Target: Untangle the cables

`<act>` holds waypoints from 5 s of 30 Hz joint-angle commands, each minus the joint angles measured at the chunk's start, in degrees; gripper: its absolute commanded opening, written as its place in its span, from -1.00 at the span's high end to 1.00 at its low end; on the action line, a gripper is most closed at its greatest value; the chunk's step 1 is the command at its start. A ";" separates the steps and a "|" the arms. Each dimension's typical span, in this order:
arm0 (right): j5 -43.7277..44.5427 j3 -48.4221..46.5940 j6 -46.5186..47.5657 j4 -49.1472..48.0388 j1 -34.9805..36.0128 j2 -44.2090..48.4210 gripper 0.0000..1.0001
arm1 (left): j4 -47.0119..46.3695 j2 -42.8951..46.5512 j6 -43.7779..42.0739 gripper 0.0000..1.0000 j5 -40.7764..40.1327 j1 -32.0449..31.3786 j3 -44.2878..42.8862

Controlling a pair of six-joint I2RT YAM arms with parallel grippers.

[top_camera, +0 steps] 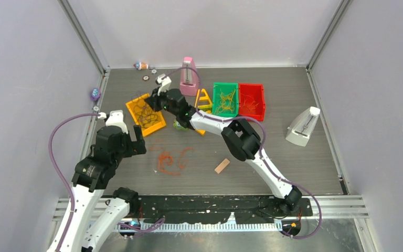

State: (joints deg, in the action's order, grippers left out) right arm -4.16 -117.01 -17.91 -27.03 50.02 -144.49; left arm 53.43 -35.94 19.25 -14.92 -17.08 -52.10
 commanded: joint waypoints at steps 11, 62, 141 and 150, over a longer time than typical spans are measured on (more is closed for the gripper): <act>3.00 20.12 -0.15 -6.49 2.77 18.95 -0.34 | -3.26 -0.83 -2.27 -0.99 3.19 0.38 0.57; 16.55 92.69 -6.81 16.53 2.45 91.93 -0.57 | -40.45 -21.79 15.26 1.00 29.11 -25.21 13.26; 27.87 63.21 -9.60 39.98 3.45 48.46 0.90 | -33.12 -4.32 17.78 1.00 13.41 -4.85 29.03; 33.17 77.17 -10.56 43.88 -12.96 73.86 0.90 | -34.58 -5.80 15.89 1.00 15.86 -4.63 27.42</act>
State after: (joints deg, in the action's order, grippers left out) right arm 24.29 -42.02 -27.14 14.61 40.66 -79.90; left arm 19.99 -40.64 36.40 0.43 -22.00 -23.05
